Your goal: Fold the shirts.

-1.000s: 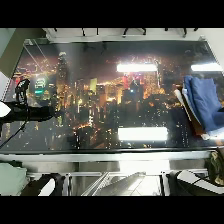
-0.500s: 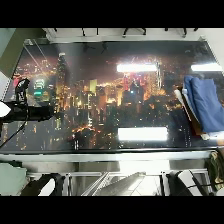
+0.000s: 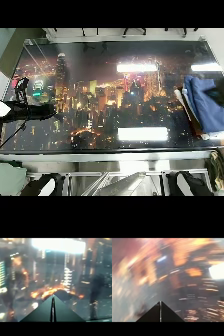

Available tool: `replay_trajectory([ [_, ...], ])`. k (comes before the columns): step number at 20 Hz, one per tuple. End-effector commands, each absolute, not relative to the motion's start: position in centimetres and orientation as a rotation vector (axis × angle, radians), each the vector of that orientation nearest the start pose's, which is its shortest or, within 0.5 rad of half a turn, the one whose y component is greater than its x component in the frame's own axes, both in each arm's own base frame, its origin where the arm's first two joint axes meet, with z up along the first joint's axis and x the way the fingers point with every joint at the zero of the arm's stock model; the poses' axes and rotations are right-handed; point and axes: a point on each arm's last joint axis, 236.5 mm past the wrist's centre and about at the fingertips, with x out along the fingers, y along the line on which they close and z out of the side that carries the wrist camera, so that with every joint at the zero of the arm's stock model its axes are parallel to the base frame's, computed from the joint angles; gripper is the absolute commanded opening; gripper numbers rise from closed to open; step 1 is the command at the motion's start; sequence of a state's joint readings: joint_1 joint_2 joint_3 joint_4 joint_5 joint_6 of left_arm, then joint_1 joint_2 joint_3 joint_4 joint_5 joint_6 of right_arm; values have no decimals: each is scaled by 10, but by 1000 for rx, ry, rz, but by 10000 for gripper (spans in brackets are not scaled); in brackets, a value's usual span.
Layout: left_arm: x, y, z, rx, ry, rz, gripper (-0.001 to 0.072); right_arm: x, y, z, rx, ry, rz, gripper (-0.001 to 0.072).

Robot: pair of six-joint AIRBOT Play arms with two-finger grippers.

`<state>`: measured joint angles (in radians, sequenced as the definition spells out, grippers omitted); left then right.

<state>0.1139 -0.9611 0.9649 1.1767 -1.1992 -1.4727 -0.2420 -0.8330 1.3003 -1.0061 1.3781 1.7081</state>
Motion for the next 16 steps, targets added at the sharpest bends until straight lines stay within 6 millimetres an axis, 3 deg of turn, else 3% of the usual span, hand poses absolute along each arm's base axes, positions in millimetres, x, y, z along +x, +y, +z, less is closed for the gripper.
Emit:
replay_trajectory([
  [1,317,-72,64,-328,1165,-262,9,324,202,207,441,941,544,20],
  [3,307,-95,65,-261,1185,-329,9,325,272,170,382,1007,651,21],
  [4,303,-108,66,-234,1186,-365,9,329,296,152,377,1031,673,21],
  [6,294,-132,66,-184,1197,-438,9,335,322,127,397,1069,688,21],
  [10,282,-159,66,-132,1201,-517,10,344,326,120,404,1058,684,21],
  [16,284,-163,68,-127,1186,-525,9,336,325,114,388,1099,689,22],
])
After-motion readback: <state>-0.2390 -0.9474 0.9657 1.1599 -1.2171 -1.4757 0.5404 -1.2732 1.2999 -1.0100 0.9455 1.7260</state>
